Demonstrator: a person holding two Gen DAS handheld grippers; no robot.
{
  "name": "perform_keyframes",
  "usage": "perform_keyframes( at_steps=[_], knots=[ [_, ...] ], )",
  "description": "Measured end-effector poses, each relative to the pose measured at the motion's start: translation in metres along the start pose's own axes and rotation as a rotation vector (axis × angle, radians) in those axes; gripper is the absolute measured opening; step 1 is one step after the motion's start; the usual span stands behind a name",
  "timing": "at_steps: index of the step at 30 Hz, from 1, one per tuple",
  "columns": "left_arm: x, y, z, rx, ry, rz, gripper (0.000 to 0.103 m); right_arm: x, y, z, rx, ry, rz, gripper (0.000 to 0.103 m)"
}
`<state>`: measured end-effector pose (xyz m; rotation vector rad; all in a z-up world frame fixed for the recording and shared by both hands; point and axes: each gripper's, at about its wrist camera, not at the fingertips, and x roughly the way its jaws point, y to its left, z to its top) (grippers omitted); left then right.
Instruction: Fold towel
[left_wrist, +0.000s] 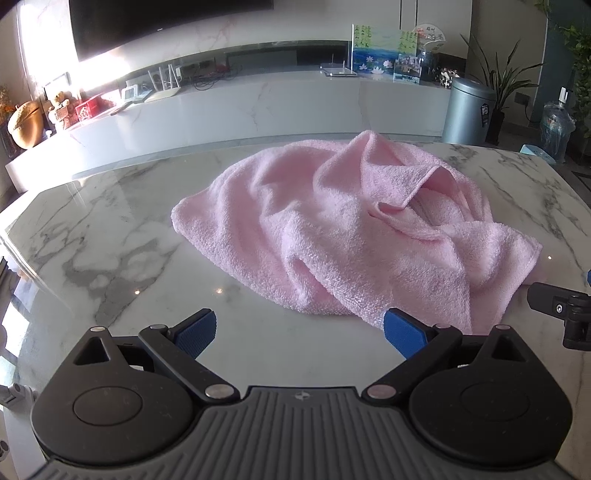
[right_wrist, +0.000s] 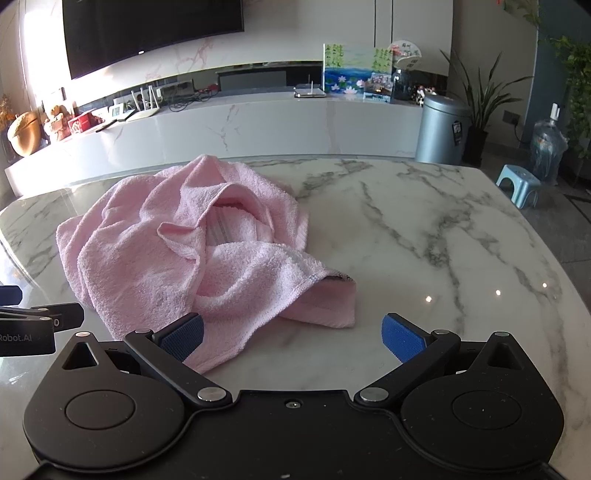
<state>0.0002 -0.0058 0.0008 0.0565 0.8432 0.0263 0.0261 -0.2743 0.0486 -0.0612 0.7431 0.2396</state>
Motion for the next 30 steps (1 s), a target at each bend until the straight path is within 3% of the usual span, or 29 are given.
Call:
perform_keyframes(
  at_steps=[30],
  knots=[
    [0.001,0.0029,-0.0017,-0.018,0.005,-0.01,0.099,0.0037,-0.0016,0.0004,-0.016,0.02,0.01,0.102]
  ],
)
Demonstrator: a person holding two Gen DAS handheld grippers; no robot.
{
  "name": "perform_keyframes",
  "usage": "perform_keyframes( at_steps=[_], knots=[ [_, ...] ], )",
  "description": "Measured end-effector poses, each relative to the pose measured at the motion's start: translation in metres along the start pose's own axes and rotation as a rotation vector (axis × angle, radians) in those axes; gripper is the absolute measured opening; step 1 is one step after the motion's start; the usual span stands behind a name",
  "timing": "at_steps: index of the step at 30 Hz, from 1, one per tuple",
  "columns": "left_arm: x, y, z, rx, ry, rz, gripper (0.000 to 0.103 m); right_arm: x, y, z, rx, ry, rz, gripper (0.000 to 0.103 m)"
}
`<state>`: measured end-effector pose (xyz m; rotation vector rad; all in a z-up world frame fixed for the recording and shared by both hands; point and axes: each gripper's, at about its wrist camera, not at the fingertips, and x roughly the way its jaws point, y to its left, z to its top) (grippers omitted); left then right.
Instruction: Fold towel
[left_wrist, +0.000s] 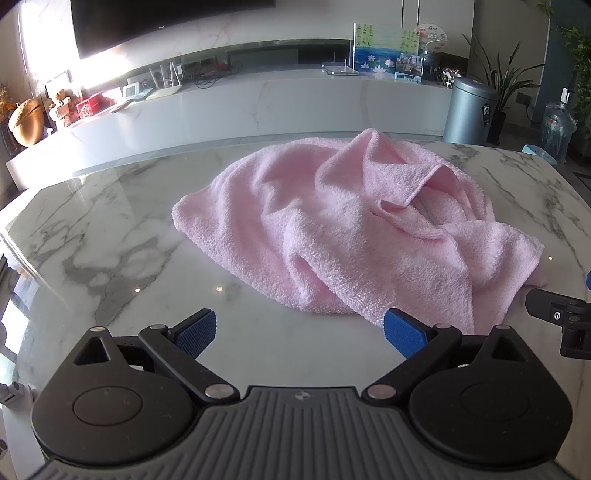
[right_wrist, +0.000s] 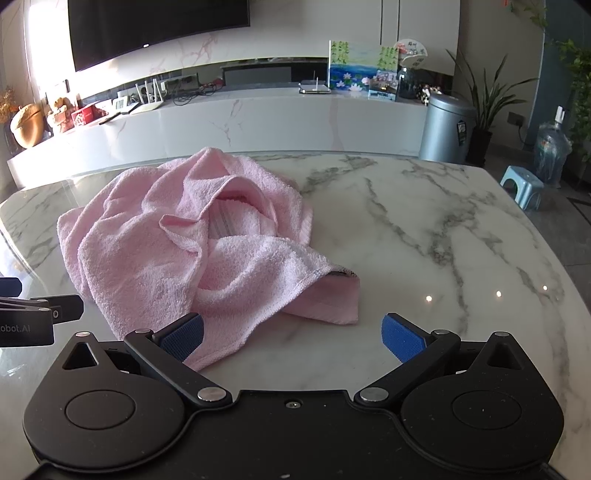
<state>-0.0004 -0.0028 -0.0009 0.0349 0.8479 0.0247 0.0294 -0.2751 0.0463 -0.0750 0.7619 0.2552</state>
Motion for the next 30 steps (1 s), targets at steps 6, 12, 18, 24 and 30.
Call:
perform_keyframes(
  at_steps=[6,12,18,24,30],
  knots=[
    [0.0002,0.0004,-0.0002,0.0,0.001,0.002,0.099,0.0003,0.0001,-0.0006,-0.003,0.003,0.0,0.102],
    [0.0013,0.0013,0.0001,-0.002,0.005,0.001,0.099,0.0009,0.0004,-0.0006,-0.004,0.006,0.002,0.102],
    [0.0018,0.0012,-0.0001,-0.002,0.006,0.0,0.099,0.0011,0.0008,-0.0009,-0.005,0.009,0.003,0.102],
    [0.0028,0.0017,0.0004,0.0,0.012,0.001,0.099,0.0019,0.0008,-0.0007,-0.003,0.013,0.002,0.102],
    [0.0037,0.0013,0.0009,0.003,0.016,-0.002,0.098,0.0033,0.0008,-0.0013,-0.001,0.017,0.002,0.102]
  ],
)
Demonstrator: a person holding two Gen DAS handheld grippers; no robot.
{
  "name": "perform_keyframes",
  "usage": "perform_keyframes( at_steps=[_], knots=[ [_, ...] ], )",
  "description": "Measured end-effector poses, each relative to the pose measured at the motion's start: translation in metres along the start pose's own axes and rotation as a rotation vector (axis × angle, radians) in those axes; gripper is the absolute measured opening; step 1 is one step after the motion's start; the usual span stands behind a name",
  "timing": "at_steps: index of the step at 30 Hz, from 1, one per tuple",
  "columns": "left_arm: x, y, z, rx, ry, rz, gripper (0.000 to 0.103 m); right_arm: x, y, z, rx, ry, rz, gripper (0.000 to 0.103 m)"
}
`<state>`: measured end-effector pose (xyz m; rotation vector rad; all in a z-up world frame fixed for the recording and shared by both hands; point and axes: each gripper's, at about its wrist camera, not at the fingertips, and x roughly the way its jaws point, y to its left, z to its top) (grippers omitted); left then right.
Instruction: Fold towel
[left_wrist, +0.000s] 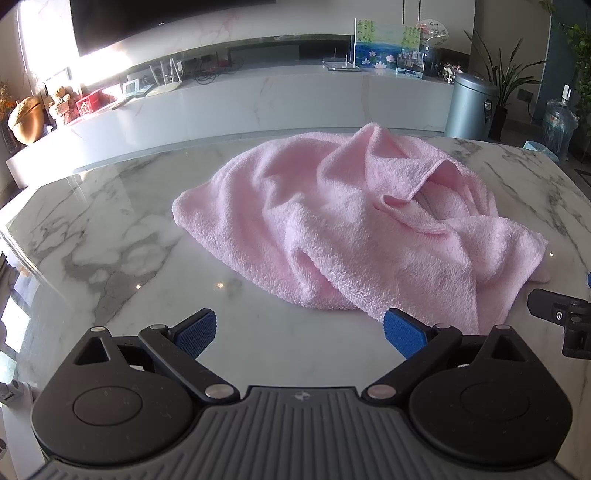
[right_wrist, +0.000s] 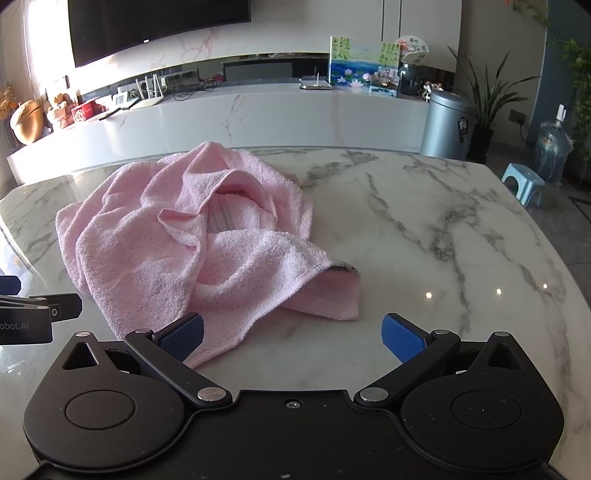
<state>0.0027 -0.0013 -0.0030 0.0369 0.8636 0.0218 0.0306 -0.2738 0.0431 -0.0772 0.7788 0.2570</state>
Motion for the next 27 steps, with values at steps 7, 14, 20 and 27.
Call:
perform_keyframes(
  at_steps=[7,14,20,27],
  knots=[
    [-0.007,-0.002,0.01,0.017,-0.001,-0.05,0.095,0.003,-0.006,0.006,0.029,0.024,0.017,0.097],
    [0.0,-0.029,0.049,0.114,-0.022,-0.081,0.09,0.01,-0.017,0.022,0.113,0.074,0.048,0.085],
    [0.023,-0.051,0.076,0.186,-0.013,-0.122,0.076,0.022,-0.018,0.027,0.148,0.118,0.087,0.081],
    [0.064,-0.079,0.099,0.283,-0.023,-0.147,0.073,0.042,-0.019,0.032,0.169,0.162,0.114,0.072]
  ],
)
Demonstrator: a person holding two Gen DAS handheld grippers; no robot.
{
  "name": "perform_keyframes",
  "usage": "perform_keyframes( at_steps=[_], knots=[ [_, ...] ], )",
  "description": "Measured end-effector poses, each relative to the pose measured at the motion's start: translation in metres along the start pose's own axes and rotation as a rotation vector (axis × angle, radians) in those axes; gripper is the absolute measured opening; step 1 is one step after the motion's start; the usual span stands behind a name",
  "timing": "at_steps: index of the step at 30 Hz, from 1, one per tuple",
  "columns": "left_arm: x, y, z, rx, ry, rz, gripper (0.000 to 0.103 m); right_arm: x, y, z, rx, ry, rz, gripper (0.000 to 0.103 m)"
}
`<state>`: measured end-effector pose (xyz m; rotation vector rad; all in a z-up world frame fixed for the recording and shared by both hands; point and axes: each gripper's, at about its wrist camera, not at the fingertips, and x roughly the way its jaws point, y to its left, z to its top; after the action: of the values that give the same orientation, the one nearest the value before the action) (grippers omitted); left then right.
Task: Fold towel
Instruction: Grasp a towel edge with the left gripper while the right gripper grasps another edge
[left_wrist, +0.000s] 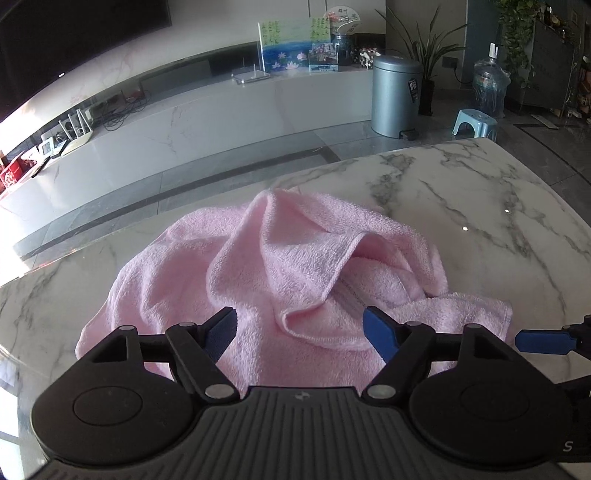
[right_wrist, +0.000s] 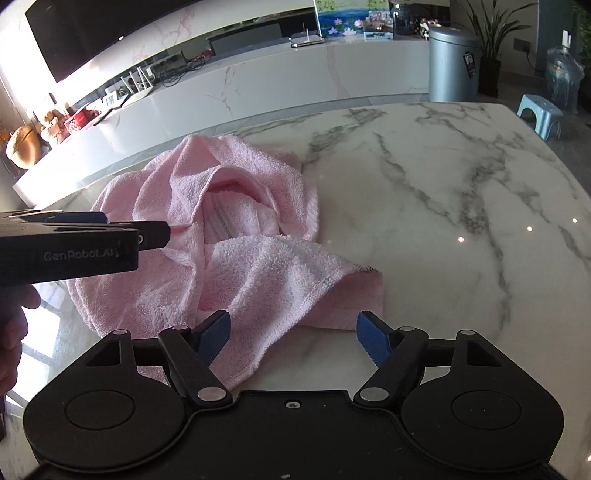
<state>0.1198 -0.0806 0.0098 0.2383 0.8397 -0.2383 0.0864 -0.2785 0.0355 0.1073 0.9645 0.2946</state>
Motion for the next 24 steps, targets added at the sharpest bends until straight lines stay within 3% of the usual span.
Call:
perform_keyframes(
  at_steps=[6,9,11,13,15,18,24],
  knots=[
    [0.025,-0.011,0.021,0.097,-0.002,-0.039,0.073,0.01,-0.003,0.009,0.01,0.021,0.033,0.054],
    [0.032,-0.017,0.027,0.135,-0.005,-0.051,0.072,0.014,-0.005,0.011,0.015,0.022,0.043,0.037],
    [0.038,-0.019,0.03,0.138,0.005,-0.062,0.06,0.016,-0.007,0.012,0.02,0.018,0.047,0.02],
    [0.047,-0.018,0.032,0.125,0.038,-0.075,0.032,0.017,-0.01,0.012,0.029,0.021,0.062,0.016],
    [0.052,-0.012,0.032,0.089,0.068,-0.091,0.018,0.017,-0.012,0.012,0.031,0.022,0.064,0.012],
    [0.049,-0.006,0.026,0.068,0.083,-0.087,0.01,0.01,-0.011,0.01,0.005,0.023,0.054,0.008],
    [0.027,0.006,0.009,0.061,0.095,-0.081,0.005,-0.008,-0.018,0.001,-0.009,0.03,0.033,0.002]
  ],
)
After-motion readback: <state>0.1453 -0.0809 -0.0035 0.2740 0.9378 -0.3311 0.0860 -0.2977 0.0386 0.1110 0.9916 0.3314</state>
